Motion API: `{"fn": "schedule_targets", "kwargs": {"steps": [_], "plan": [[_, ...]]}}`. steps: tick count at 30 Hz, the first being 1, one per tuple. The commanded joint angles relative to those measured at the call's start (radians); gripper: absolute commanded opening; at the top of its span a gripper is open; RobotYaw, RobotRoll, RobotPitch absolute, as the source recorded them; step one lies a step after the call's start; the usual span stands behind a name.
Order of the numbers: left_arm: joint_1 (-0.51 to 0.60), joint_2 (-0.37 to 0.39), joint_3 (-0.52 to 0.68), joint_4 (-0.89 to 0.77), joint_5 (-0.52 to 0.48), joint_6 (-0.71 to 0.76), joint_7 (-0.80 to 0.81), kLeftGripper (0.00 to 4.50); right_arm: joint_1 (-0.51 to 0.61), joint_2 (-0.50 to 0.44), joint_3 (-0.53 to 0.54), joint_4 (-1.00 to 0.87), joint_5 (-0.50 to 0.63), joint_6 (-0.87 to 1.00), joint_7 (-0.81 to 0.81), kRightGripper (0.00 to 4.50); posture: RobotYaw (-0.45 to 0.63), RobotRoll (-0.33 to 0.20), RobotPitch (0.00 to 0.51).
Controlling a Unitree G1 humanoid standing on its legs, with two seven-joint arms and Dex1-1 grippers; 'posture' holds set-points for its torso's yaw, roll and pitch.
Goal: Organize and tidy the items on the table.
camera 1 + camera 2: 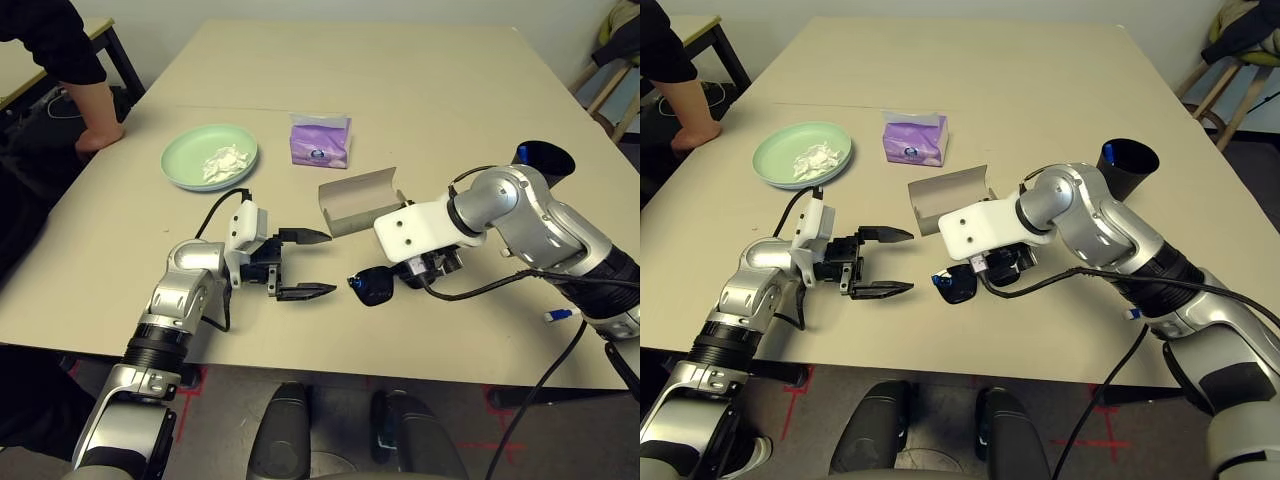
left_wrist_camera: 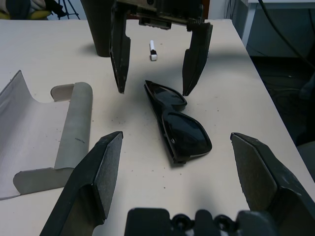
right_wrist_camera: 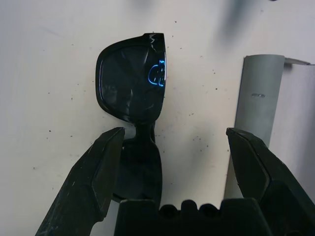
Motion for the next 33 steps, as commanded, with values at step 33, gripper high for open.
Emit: {"fn": "schedule_targets", "kwargs": {"steps": [33], "plan": [[0.03, 0.025, -0.023, -0.048, 0.021, -0.005, 0.031, 4.44, 0.008, 0.071, 0.062, 0.124, -0.143, -0.064, 0.058, 4.5, 0.31, 0.0, 0.134]]}}
